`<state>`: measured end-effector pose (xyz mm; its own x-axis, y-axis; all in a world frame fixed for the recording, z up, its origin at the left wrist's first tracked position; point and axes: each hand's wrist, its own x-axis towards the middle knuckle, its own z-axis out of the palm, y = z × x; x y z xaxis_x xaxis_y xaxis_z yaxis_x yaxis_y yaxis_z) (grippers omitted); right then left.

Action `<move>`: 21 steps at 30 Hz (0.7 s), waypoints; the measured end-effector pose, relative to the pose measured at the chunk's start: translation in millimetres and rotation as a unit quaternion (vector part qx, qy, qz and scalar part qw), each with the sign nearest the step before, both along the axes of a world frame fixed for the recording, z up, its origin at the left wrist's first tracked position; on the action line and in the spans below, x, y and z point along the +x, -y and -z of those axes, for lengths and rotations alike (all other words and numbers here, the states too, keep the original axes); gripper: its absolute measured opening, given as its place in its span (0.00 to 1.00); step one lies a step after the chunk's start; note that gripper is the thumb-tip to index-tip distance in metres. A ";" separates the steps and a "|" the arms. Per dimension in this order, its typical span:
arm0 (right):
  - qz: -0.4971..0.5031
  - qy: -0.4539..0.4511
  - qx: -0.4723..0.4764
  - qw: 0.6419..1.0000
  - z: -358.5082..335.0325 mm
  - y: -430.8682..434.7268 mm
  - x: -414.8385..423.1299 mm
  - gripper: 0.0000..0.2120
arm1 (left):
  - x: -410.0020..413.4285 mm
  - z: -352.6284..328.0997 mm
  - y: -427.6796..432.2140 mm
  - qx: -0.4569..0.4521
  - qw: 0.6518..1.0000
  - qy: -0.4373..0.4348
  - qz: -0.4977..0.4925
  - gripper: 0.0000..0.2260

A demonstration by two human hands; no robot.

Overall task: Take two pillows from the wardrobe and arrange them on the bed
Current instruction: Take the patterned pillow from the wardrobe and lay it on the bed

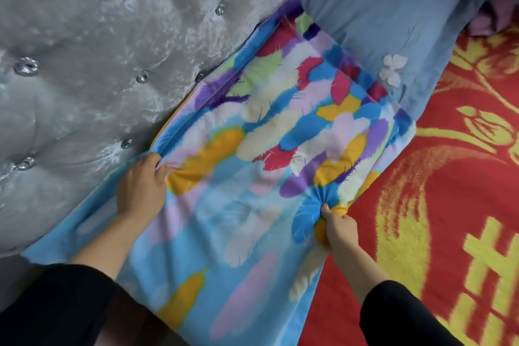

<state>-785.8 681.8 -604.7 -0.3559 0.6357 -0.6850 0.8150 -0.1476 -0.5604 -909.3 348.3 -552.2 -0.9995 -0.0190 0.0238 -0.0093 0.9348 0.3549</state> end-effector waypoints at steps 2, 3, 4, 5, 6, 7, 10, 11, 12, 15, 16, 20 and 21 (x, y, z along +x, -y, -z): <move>-0.020 -0.009 0.025 0.999 1.9 7.5 6.9 0.17 | 4.2 5.7 6.1 0.007 0.999 0.045 -0.021 0.07; -0.023 -0.025 0.030 0.999 2.6 9.4 7.2 0.16 | 5.0 8.9 6.7 0.010 0.997 0.074 -0.036 0.05; -0.023 -0.037 0.034 0.998 2.8 10.9 7.1 0.15 | 6.2 12.7 4.9 0.009 0.994 0.101 -0.048 0.07; -0.026 -0.041 0.040 0.998 2.3 11.4 6.9 0.15 | 8.6 16.2 0.7 0.006 0.990 0.126 -0.058 0.10; -0.035 -0.033 0.049 0.998 1.1 11.9 6.6 0.18 | 13.2 18.4 -5.4 0.000 0.987 0.147 -0.069 0.14; -0.047 -0.018 0.064 0.997 -0.7 12.9 8.0 0.21 | 21.2 19.0 -11.9 -0.010 0.983 0.163 -0.080 0.18; -0.093 0.028 0.155 0.983 -17.0 22.0 15.2 0.29 | 55.1 10.9 -30.0 -0.013 0.986 0.153 -0.073 0.26; -0.120 0.033 0.185 0.975 -25.9 27.5 18.0 0.30 | 67.4 5.8 -34.9 -0.007 0.988 0.140 -0.059 0.26; -0.151 0.026 0.204 0.967 -35.3 33.6 21.7 0.30 | 79.9 -0.6 -40.0 0.000 0.990 0.131 -0.044 0.25; -0.274 -0.039 0.209 0.938 -61.2 55.6 39.2 0.28 | 116.8 -23.4 -54.5 0.020 0.993 0.113 -0.009 0.23; -0.313 -0.059 0.207 0.925 -70.1 63.3 47.6 0.26 | 130.0 -31.9 -58.9 0.024 0.994 0.111 -0.003 0.22; -0.432 -0.120 0.231 0.863 -111.4 88.8 91.6 0.26 | 190.0 -70.4 -67.5 0.012 0.995 0.097 0.011 0.18; -0.461 -0.128 0.240 0.845 -122.2 93.6 105.2 0.26 | 207.9 -80.9 -67.7 0.013 0.996 0.089 0.013 0.18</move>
<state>-680.7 588.2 -482.5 -0.9486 0.1908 -0.2523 0.3030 0.7774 -0.5512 -701.4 416.0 -471.2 -0.9881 0.0093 -0.1538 -0.0495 0.9261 0.3741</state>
